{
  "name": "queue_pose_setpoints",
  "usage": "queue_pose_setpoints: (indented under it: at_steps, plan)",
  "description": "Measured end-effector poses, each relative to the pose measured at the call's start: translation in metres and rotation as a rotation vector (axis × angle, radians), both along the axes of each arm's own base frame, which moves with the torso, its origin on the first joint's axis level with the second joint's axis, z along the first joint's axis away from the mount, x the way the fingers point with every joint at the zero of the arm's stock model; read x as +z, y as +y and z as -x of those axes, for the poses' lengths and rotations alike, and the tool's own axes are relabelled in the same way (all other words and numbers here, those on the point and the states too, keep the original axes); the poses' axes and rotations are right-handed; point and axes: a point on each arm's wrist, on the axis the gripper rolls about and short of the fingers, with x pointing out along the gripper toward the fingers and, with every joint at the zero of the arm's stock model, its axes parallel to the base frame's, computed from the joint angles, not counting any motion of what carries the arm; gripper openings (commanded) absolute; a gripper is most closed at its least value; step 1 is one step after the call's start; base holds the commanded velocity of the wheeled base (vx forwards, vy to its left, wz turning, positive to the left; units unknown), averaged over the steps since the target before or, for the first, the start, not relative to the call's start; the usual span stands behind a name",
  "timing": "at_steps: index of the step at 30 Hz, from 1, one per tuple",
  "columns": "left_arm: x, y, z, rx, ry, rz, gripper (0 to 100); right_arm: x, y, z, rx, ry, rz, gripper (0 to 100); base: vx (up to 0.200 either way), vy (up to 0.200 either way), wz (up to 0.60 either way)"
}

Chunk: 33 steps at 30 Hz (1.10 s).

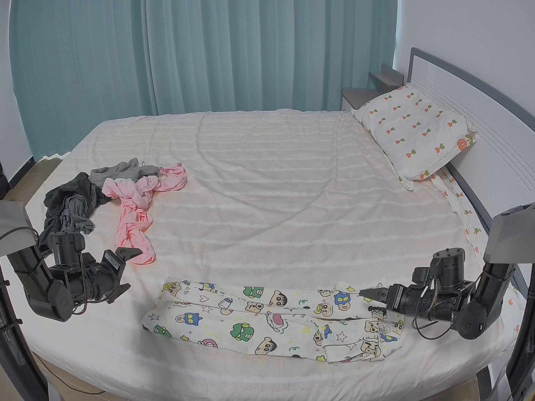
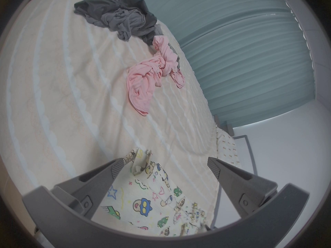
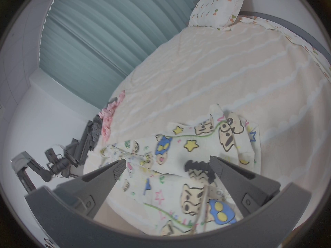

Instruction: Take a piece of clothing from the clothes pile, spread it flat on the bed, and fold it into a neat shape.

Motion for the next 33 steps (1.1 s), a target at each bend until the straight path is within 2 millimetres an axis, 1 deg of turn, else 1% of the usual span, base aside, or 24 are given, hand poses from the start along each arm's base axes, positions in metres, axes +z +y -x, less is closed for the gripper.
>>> queue_pose_setpoints:
  at_steps: [4, 7, 12, 14, 16, 21, 29, 33]
  plan:
    - [-0.008, -0.013, -0.010, -0.029, 0.075, -0.055, 100, 0.013, 0.002, 0.009, -0.009, -0.030, -0.047, 100, 0.000, 0.000, 0.00]
    - [-0.010, -0.018, -0.024, -0.055, 0.128, -0.074, 100, 0.019, 0.003, 0.014, -0.011, -0.050, -0.075, 100, 0.000, 0.000, 0.00]
    - [-0.008, -0.024, -0.054, -0.111, 0.189, -0.113, 100, 0.025, 0.004, 0.021, -0.007, -0.112, -0.116, 100, 0.000, 0.000, 0.00]
    - [-0.007, -0.027, -0.062, -0.130, 0.197, -0.119, 100, 0.026, 0.004, 0.022, -0.006, -0.141, -0.131, 100, 0.000, 0.000, 0.00]
    - [-0.007, -0.032, -0.068, -0.158, 0.204, -0.127, 100, 0.023, 0.004, 0.026, -0.006, -0.141, -0.137, 100, 0.000, 0.000, 0.00]
    - [-0.010, -0.048, -0.073, -0.226, 0.204, -0.147, 100, 0.012, 0.003, 0.032, -0.008, -0.082, -0.123, 100, 0.000, 0.000, 0.00]
    - [-0.016, -0.057, -0.074, -0.279, 0.203, -0.181, 100, 0.008, 0.002, 0.035, -0.007, -0.059, -0.115, 100, 0.000, 0.000, 0.00]
    - [-0.018, -0.059, -0.073, -0.285, 0.215, -0.184, 100, 0.008, 0.002, 0.035, -0.008, -0.057, -0.115, 100, 0.000, 0.000, 0.00]
